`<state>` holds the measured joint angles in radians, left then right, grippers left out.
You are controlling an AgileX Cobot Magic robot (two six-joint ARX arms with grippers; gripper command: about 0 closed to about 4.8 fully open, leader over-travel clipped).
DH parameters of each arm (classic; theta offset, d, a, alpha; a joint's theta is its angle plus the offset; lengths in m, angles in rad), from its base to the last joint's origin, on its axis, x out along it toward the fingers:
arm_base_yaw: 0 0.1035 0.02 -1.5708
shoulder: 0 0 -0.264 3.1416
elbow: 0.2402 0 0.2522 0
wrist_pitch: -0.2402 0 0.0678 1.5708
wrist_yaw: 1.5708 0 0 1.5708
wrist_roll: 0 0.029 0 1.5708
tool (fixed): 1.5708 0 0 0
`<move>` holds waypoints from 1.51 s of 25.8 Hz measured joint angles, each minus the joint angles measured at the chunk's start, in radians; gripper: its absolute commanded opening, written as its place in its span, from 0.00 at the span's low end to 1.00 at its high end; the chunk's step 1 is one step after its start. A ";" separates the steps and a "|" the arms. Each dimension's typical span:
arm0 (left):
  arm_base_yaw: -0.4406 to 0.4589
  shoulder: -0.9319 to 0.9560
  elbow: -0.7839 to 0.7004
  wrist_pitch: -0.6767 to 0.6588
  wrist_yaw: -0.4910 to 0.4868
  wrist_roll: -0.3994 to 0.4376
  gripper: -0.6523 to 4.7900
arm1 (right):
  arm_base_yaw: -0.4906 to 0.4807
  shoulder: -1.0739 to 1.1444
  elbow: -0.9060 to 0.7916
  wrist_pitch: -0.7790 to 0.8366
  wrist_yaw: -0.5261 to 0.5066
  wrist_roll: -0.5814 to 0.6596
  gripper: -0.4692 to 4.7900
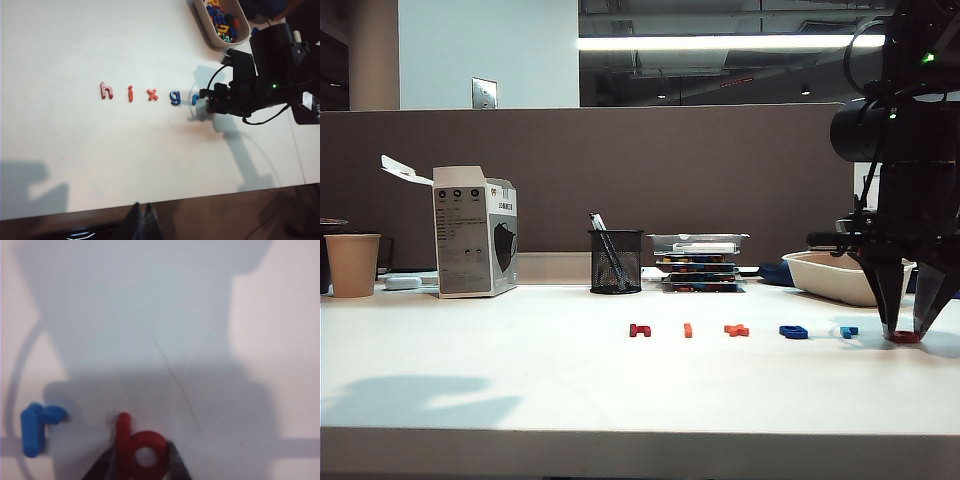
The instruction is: Select the appropriate letters from the row of letter magnets placed on the table to arrange into the word "big".
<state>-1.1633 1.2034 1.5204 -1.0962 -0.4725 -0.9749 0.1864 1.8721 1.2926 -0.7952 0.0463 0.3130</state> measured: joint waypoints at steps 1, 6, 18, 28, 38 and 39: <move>0.000 0.000 0.000 0.000 0.000 0.000 0.11 | 0.000 0.000 0.000 0.000 0.000 0.000 0.26; 0.000 0.000 0.000 0.000 0.000 0.000 0.11 | 0.001 -0.002 0.000 -0.011 -0.002 0.000 0.26; 0.000 0.000 0.000 0.000 0.000 0.000 0.11 | 0.003 -0.065 -0.006 -0.077 -0.041 0.000 0.26; 0.000 0.000 0.000 0.000 0.000 0.000 0.11 | 0.125 -0.090 -0.008 -0.097 -0.050 0.062 0.26; 0.000 0.000 0.000 0.000 0.000 0.000 0.11 | 0.331 -0.090 -0.009 -0.024 -0.054 0.244 0.26; 0.000 0.000 0.000 0.000 0.000 0.000 0.11 | 0.342 -0.090 -0.009 -0.022 -0.055 0.253 0.26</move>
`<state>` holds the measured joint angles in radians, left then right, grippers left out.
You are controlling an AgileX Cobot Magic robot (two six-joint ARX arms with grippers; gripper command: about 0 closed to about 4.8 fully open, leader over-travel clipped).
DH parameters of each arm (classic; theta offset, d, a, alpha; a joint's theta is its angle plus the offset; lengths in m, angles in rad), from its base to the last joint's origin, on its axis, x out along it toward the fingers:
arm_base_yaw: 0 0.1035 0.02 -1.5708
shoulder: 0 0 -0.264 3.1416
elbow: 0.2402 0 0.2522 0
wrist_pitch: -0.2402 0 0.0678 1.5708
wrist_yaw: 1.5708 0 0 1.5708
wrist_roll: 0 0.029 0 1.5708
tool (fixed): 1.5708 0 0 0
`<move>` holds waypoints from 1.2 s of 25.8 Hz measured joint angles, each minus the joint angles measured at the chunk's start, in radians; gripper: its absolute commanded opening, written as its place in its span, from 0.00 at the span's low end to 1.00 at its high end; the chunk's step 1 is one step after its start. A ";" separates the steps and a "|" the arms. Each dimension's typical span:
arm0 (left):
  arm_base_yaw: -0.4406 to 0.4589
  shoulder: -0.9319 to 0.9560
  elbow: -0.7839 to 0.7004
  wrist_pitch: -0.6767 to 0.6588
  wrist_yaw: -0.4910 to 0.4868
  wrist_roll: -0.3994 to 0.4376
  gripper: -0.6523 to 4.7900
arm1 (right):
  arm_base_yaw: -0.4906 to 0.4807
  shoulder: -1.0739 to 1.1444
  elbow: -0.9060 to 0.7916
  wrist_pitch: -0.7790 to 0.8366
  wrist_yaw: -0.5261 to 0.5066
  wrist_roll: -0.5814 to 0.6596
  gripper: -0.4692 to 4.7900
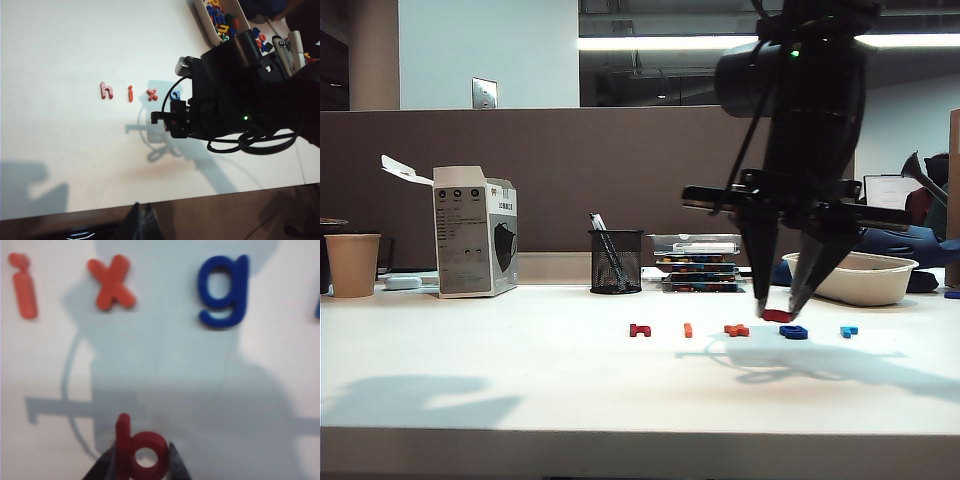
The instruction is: Select the appropriate letters from the row of letter magnets placed on the table to arrange into the word "big".
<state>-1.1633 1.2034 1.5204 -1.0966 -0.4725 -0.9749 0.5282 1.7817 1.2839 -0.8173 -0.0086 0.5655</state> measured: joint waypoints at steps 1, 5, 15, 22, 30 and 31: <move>0.000 0.000 0.000 0.000 0.000 0.000 0.11 | 0.010 0.000 0.000 0.000 -0.001 0.007 0.26; 0.000 0.000 0.000 0.000 0.000 0.000 0.11 | 0.037 0.000 -0.002 0.001 -0.013 0.033 0.26; 0.000 0.000 0.000 0.000 0.000 0.000 0.11 | 0.066 0.040 -0.008 0.009 -0.027 0.076 0.26; 0.000 0.000 0.000 0.000 0.000 0.000 0.11 | 0.100 0.086 -0.003 0.015 -0.046 0.084 0.26; 0.000 0.000 0.000 0.000 0.000 0.000 0.11 | 0.111 0.088 0.000 0.004 -0.067 0.085 0.26; 0.000 0.000 0.000 0.000 0.000 0.000 0.11 | 0.111 0.088 0.000 0.003 -0.068 0.085 0.26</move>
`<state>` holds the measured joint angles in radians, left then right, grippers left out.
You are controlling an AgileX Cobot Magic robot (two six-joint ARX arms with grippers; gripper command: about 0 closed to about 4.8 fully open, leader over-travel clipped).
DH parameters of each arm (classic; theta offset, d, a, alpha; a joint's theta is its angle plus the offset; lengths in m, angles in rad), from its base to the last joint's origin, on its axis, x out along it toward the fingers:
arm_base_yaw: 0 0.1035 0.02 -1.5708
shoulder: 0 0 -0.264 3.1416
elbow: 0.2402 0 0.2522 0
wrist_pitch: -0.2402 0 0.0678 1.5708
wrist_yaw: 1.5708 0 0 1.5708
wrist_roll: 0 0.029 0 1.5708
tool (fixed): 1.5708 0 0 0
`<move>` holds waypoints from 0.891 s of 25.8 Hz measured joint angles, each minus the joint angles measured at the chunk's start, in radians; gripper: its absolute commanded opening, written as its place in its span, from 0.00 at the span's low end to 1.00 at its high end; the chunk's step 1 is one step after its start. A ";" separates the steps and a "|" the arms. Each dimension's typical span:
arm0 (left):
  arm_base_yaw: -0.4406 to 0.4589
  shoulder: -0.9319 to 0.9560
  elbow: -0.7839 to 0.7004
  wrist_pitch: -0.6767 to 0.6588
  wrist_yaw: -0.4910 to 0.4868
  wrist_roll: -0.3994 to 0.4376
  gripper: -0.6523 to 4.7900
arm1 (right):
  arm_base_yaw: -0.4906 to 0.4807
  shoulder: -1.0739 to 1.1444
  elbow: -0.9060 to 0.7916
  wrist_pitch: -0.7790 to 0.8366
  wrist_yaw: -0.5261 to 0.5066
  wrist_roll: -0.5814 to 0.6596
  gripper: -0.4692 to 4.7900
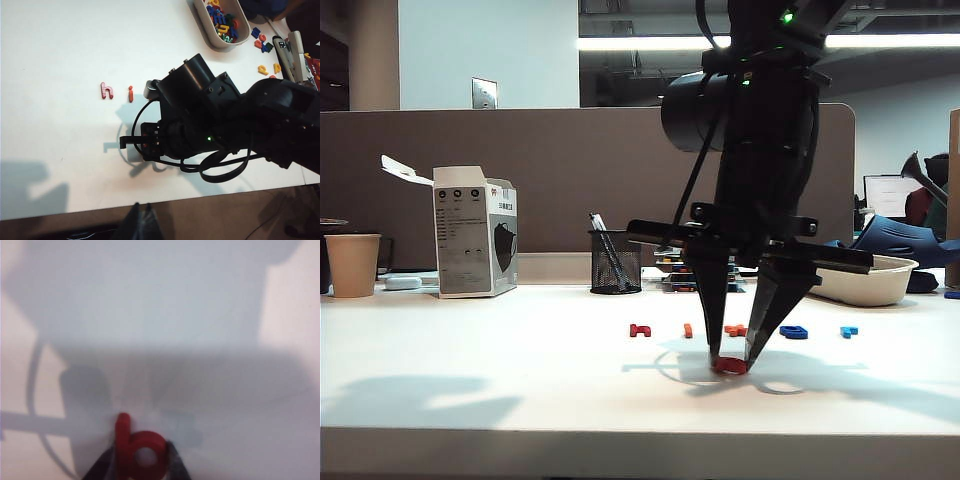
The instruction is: Select the appropriate letters from the row of letter magnets placed on the table to arrange into the word "big".
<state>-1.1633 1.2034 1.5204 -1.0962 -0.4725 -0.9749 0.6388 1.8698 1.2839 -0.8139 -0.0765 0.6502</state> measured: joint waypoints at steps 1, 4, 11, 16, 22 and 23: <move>0.000 0.000 0.000 0.000 0.000 0.000 0.11 | 0.000 0.000 0.000 -0.003 0.000 0.000 0.26; 0.000 0.000 0.000 0.000 0.000 0.000 0.11 | 0.000 0.000 0.000 -0.005 0.000 0.000 0.28; 0.000 0.000 0.000 0.000 0.000 0.000 0.11 | 0.000 0.002 0.002 0.005 -0.005 0.005 0.43; 0.000 0.000 0.000 0.000 0.000 0.000 0.11 | 0.000 0.002 0.002 0.006 -0.011 0.005 0.60; 0.000 0.000 0.000 0.000 0.000 0.000 0.11 | 0.000 -0.005 0.001 0.005 -0.013 0.007 0.60; 0.000 0.000 0.000 0.000 0.000 0.000 0.11 | 0.000 -0.008 -0.002 0.003 -0.013 0.007 0.60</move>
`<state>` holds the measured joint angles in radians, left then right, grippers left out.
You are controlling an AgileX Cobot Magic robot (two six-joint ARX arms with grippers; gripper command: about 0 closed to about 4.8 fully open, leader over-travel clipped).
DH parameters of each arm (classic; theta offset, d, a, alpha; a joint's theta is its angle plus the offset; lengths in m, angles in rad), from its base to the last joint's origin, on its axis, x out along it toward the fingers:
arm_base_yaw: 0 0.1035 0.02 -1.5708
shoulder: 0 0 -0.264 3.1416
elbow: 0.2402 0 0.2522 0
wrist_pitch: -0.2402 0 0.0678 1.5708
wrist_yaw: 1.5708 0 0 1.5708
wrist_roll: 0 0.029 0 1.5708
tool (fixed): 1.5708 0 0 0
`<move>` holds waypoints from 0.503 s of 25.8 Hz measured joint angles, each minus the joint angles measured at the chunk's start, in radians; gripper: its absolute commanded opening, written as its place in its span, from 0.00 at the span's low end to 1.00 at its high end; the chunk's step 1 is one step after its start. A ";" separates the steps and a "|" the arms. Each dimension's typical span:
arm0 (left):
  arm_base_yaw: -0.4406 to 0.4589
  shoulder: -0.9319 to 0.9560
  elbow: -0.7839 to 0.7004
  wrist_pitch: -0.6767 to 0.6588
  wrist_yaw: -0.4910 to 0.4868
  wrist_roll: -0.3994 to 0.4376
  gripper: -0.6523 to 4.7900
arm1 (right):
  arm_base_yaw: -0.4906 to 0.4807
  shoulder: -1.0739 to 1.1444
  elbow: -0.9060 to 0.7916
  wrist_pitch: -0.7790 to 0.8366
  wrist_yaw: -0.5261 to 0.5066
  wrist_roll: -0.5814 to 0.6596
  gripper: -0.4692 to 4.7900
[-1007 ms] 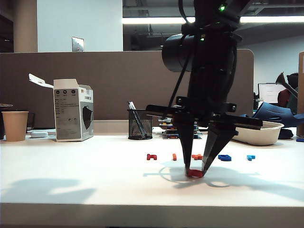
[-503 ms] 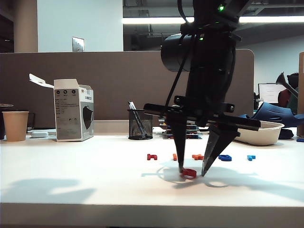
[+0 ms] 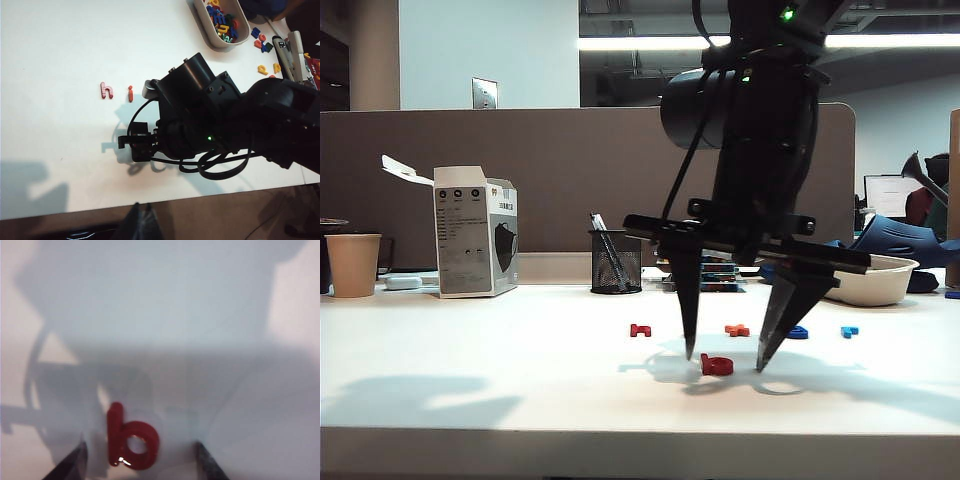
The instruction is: Select the appropriate letters from the row of letter magnets placed on the table to arrange into the word "big".
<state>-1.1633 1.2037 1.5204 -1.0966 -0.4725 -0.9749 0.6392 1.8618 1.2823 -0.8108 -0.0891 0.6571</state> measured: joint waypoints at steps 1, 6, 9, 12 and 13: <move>0.000 0.000 0.000 0.000 0.000 0.000 0.11 | 0.000 -0.005 -0.005 -0.003 0.002 0.000 0.60; 0.000 0.000 0.000 0.000 0.000 0.000 0.11 | -0.001 -0.052 -0.012 0.032 0.007 -0.002 0.60; 0.000 0.000 0.000 0.000 0.000 0.000 0.11 | -0.002 -0.048 0.021 0.073 0.003 -0.007 0.60; 0.000 0.000 0.000 0.000 0.000 0.000 0.11 | -0.010 -0.020 0.089 0.080 0.019 -0.034 0.60; 0.000 0.000 0.000 0.000 0.000 0.000 0.11 | -0.014 -0.014 0.101 0.080 0.020 -0.038 0.60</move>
<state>-1.1633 1.2037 1.5204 -1.0966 -0.4725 -0.9749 0.6250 1.8477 1.3834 -0.7303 -0.0689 0.6189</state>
